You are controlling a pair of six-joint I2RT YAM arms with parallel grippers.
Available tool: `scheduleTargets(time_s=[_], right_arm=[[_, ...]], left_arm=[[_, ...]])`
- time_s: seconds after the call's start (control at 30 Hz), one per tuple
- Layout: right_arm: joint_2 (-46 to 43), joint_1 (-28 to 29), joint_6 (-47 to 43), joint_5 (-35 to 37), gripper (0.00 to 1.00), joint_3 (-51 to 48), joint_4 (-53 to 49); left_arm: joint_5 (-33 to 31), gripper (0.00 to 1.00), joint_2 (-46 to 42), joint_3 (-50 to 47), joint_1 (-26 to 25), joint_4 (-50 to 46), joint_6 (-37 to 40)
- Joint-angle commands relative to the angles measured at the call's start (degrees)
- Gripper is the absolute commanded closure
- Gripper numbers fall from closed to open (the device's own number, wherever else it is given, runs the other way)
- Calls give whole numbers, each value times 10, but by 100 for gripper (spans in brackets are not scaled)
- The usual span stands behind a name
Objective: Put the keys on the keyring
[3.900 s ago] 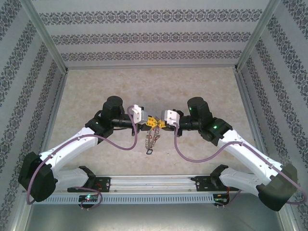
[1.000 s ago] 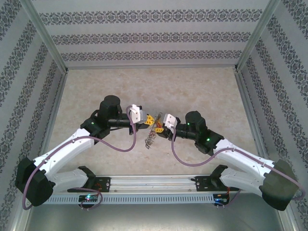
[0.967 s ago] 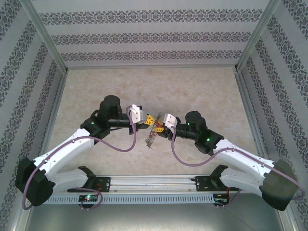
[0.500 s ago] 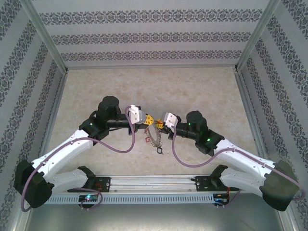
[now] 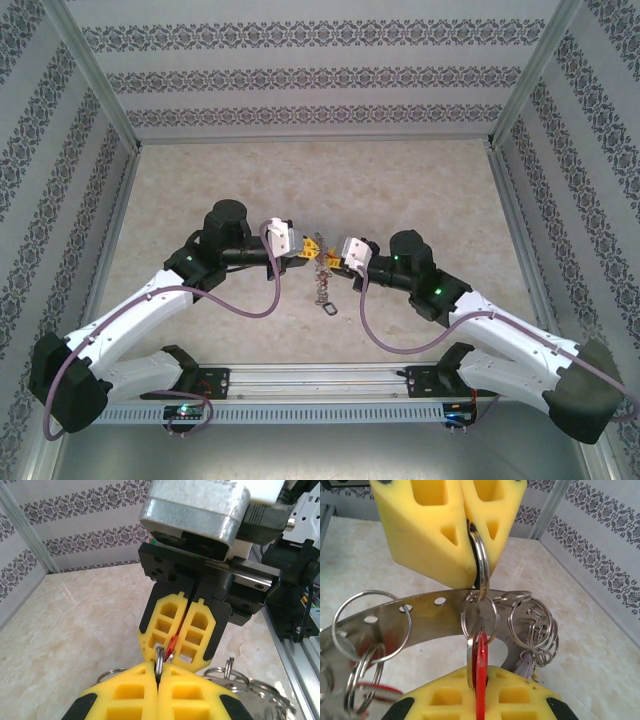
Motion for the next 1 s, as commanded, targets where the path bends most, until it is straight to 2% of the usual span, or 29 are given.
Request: scheduleTargets(time_s=[0.0,0.33,0.5,0.63,0.73,0.83,0.9,0.97], right_arm=[[-7,8,-40,-9,100,40,-57],[9,8,-78,-14,100,117,-141],[17,8,-112,6,100,168,-220],[61,12,-169,59,100,253,-345],[83,25,-241,130,100,295,-395],[97,41,-322,202,100,319,-403],[106,56,-393,245,100,331,-398],[113,76,-505,309,100,330,-382]], left_arm=[[0,100,-4,8,-2,-11,23],[-1,100,0,6,-2,-17,23],[-12,100,5,6,-2,-13,14],[-27,100,5,-3,-2,-7,-4],[-51,92,3,-16,-2,18,-35],[-58,79,2,-26,-2,57,-66],[-61,75,3,-31,-1,80,-77],[-73,70,2,-37,-1,99,-91]])
